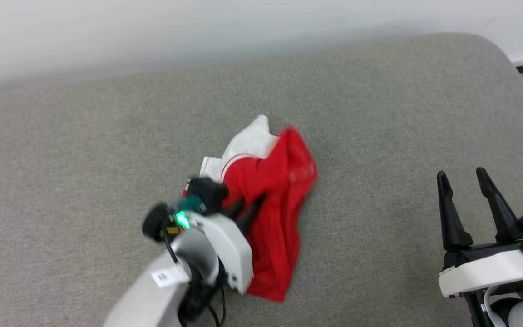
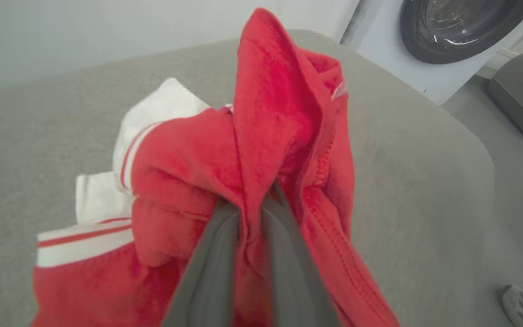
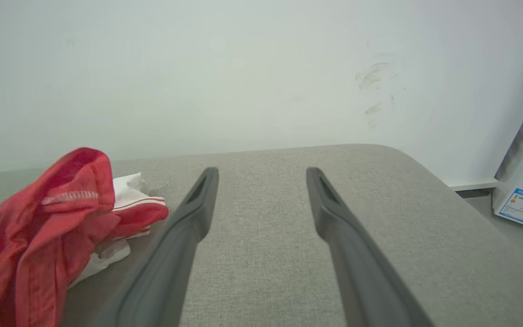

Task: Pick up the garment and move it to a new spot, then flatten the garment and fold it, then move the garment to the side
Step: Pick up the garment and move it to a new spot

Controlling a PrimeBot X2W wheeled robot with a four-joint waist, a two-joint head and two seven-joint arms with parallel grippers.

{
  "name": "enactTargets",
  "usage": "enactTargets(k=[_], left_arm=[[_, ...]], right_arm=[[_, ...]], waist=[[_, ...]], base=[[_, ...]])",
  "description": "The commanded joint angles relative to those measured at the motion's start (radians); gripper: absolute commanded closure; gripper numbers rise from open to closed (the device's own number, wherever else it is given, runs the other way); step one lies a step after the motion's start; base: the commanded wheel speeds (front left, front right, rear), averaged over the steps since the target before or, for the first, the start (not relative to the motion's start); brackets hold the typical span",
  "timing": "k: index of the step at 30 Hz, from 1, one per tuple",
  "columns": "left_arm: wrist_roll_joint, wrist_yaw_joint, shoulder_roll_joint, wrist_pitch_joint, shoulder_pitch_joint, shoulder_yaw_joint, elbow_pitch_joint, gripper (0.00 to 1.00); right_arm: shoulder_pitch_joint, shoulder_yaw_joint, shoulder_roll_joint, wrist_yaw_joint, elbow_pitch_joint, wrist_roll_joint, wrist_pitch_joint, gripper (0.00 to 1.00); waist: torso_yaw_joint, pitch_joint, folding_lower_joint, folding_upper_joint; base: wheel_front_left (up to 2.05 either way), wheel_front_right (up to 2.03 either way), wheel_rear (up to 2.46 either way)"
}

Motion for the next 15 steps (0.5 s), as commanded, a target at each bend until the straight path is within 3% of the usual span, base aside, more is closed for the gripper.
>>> enactTargets(k=[1, 9, 10, 11, 12, 13, 15], left_arm=[[0.001, -0.005, -0.009, 0.007, 0.041, -0.024, 0.018, 1.0], [0.037, 0.002, -0.02, 0.009, 0.101, -0.097, 0.089, 1.0], [0.038, -0.001, -0.023, 0.002, 0.098, -0.103, 0.088, 0.96], [0.044, -0.006, -0.024, 0.002, 0.094, -0.115, 0.09, 0.63], [0.047, -0.01, -0.029, 0.002, 0.091, -0.123, 0.089, 0.06], [0.047, -0.011, -0.035, -0.009, 0.087, -0.124, 0.081, 0.0], [0.055, -0.011, -0.042, -0.04, 0.081, -0.127, 0.063, 0.0]], right_arm=[[-0.01, -0.004, 0.003, -0.001, 0.003, 0.012, -0.008, 0.0], [-0.021, -0.017, 0.002, -0.001, 0.02, 0.013, -0.024, 0.0], [-0.02, -0.018, 0.002, -0.001, 0.021, 0.01, -0.023, 0.0], [-0.015, -0.026, 0.002, -0.001, 0.022, 0.008, -0.022, 0.0], [-0.008, -0.034, 0.002, -0.001, 0.024, 0.008, -0.02, 0.0], [-0.003, -0.04, 0.002, -0.001, 0.024, 0.006, -0.018, 0.0], [0.004, -0.044, 0.003, -0.001, 0.022, 0.003, -0.014, 0.0]], waist=[[-0.006, 0.026, 0.0, 0.0], [0.027, 0.051, 0.0, 0.0], [0.035, 0.047, 0.0, 0.0], [0.046, 0.04, 0.0, 0.0], [0.057, 0.029, 0.0, 0.0], [0.066, 0.021, 0.0, 0.0], [0.08, 0.002, 0.0, 0.0]], base=[[0.0, 0.0, 0.0], [0.0, 0.0, 0.0], [0.0, 0.0, 0.0], [0.0, 0.0, 0.0], [0.0, 0.0, 0.0], [0.0, 0.0, 0.0], [0.0, 0.0, 0.0]])
